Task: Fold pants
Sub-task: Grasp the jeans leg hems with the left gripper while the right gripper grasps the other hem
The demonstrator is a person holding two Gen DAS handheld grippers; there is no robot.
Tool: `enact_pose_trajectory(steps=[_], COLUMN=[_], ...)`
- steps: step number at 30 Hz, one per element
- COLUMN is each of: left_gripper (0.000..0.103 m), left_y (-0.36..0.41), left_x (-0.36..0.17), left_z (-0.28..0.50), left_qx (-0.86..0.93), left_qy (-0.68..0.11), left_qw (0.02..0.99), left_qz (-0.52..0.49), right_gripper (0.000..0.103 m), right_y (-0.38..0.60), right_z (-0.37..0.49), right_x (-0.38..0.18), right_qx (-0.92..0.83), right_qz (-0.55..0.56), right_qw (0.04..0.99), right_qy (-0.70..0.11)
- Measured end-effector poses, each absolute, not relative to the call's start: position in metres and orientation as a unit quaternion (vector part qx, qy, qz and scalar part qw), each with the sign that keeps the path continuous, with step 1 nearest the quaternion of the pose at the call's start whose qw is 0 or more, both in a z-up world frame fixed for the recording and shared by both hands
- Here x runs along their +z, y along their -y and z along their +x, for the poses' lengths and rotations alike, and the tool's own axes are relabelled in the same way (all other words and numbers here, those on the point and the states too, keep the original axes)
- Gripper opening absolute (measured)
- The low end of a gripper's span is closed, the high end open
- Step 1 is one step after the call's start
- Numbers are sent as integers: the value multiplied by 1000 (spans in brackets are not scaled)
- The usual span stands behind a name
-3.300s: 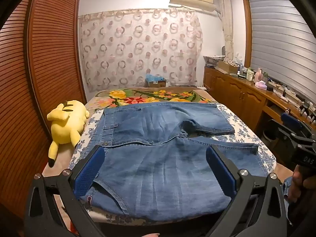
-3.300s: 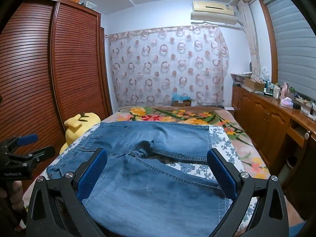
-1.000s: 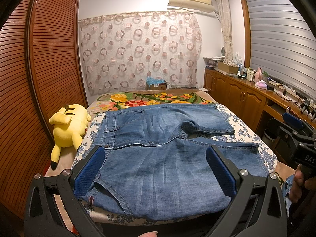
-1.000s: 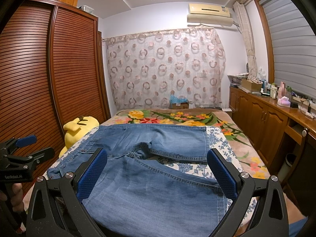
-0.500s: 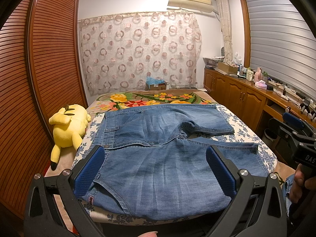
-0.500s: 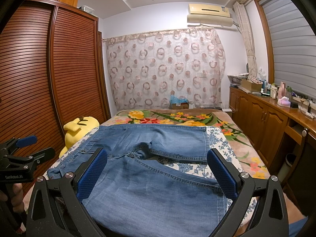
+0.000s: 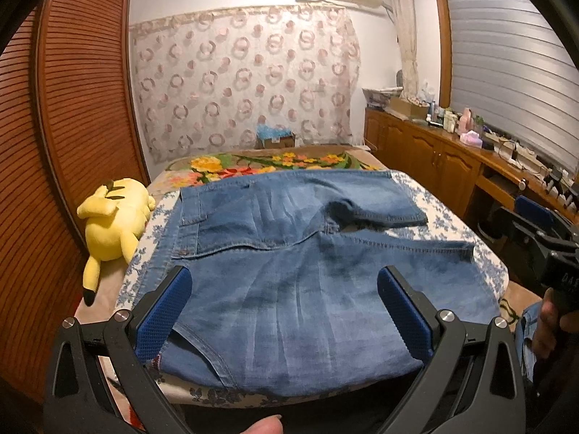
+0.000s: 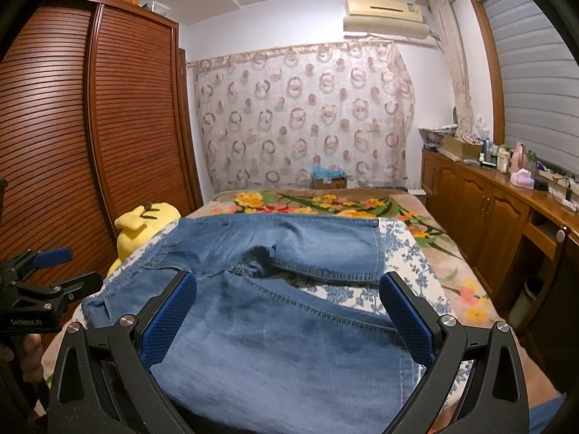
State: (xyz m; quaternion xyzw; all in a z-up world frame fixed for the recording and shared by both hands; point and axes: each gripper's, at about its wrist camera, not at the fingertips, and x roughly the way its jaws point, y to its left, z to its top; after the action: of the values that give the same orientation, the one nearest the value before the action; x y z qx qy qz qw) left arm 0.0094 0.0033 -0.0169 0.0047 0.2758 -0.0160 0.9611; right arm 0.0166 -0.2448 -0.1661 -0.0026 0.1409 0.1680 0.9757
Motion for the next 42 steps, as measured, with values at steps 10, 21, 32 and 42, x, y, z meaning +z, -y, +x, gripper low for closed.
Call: enact_pose_trajectory(steps=[10, 21, 32, 42], left_gripper=[102, 103, 102, 83], left_y=[-18, -56, -102, -156], left_x=[-31, -62, -79, -105], left_z=[18, 27, 24, 22], left_qx=[-27, 1, 41, 88], left_qy=[-292, -304, -313, -336], left_qw=[956, 952, 947, 934], left_qz=[-7, -41, -54, -81], right_gripper=[101, 99, 95, 89], right_y=[241, 256, 266, 258], right_z=[29, 53, 52, 53], right_x=[-168, -178, -184, -180], right_qx=[171, 139, 113, 99], right_qz=[-7, -14, -26, -28], right_qw=[972, 971, 964, 951], right_qy=[-163, -193, -239, -290])
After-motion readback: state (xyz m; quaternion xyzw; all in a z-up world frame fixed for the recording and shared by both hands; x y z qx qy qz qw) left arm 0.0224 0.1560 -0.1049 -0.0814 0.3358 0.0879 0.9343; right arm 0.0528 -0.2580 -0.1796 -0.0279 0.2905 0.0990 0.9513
